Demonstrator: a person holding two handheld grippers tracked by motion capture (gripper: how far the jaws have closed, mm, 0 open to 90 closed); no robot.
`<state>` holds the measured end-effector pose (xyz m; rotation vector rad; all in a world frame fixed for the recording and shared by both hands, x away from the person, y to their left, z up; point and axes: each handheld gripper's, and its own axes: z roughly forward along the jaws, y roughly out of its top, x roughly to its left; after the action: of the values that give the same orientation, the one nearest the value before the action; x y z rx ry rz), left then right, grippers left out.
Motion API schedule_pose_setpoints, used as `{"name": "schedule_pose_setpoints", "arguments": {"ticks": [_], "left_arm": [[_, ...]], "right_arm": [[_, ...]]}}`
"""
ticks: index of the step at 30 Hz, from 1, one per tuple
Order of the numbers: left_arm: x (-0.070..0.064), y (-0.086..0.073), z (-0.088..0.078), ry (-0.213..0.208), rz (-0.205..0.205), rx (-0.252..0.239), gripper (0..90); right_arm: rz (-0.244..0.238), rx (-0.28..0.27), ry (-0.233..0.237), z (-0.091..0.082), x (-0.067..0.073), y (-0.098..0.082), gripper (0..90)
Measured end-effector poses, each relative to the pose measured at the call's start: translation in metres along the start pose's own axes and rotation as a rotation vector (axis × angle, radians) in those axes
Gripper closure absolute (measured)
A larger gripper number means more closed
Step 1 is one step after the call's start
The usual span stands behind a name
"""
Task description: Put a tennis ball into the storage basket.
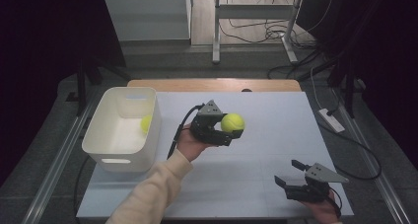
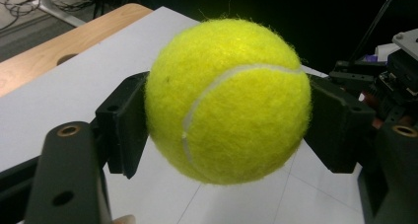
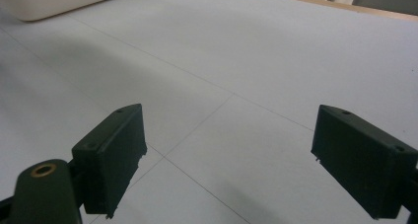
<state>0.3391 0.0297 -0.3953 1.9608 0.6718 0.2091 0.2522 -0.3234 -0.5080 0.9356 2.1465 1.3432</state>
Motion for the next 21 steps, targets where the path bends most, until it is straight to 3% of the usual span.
{"name": "schedule_pose_setpoints", "arguments": {"ticks": [21], "left_arm": [[0.01, 0.001, -0.024, 0.034, -0.021, -0.045, 26.9]], "right_arm": [[0.001, -0.001, 0.002, 0.001, 0.0, 0.0, 13.0]]}}
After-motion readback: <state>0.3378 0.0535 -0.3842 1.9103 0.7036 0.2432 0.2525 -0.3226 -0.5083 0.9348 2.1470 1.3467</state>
